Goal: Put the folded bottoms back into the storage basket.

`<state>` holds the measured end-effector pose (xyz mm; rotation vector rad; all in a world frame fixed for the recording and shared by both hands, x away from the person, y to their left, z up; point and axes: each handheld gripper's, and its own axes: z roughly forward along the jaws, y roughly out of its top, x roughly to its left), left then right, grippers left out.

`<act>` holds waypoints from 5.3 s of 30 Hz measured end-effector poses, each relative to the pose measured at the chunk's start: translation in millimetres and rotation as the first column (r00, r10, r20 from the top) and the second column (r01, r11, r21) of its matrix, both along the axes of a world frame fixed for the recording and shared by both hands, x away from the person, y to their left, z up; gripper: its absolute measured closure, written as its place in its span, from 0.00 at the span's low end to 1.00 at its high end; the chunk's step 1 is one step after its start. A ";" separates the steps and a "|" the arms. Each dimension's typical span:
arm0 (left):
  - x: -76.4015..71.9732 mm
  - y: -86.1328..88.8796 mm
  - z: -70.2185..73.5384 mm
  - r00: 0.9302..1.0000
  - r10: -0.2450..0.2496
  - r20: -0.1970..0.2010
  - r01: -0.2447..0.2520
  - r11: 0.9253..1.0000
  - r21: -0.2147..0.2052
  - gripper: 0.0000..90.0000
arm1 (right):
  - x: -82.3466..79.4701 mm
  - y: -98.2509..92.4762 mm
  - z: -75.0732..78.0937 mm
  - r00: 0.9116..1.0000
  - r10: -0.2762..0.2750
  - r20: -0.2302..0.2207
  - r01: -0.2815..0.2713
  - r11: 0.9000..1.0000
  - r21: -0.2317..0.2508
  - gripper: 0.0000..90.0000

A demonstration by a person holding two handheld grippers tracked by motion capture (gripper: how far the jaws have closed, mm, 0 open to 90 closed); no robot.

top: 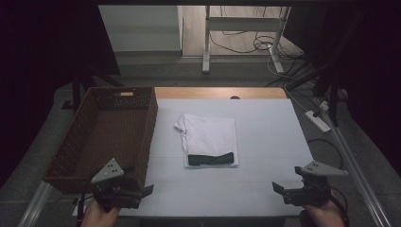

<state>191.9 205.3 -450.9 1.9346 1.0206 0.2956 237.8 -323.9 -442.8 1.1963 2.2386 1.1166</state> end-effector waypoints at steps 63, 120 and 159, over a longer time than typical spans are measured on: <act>63.5 -89.1 -26.0 0.973 -0.214 -0.086 0.219 0.974 0.057 0.01 | -0.1 1.3 -0.2 1.000 0.013 -0.003 -0.013 1.000 -0.009 0.00; 186.4 -111.1 -37.6 0.994 -0.010 -0.108 0.023 0.992 0.123 0.02 | 0.1 2.0 -0.7 0.999 0.035 -0.007 -0.036 0.999 -0.015 0.00; 251.8 -113.2 -57.3 0.981 0.109 -0.158 -0.089 0.988 0.129 0.01 | 0.0 1.4 -0.6 0.999 0.039 -0.008 -0.039 0.999 -0.008 0.00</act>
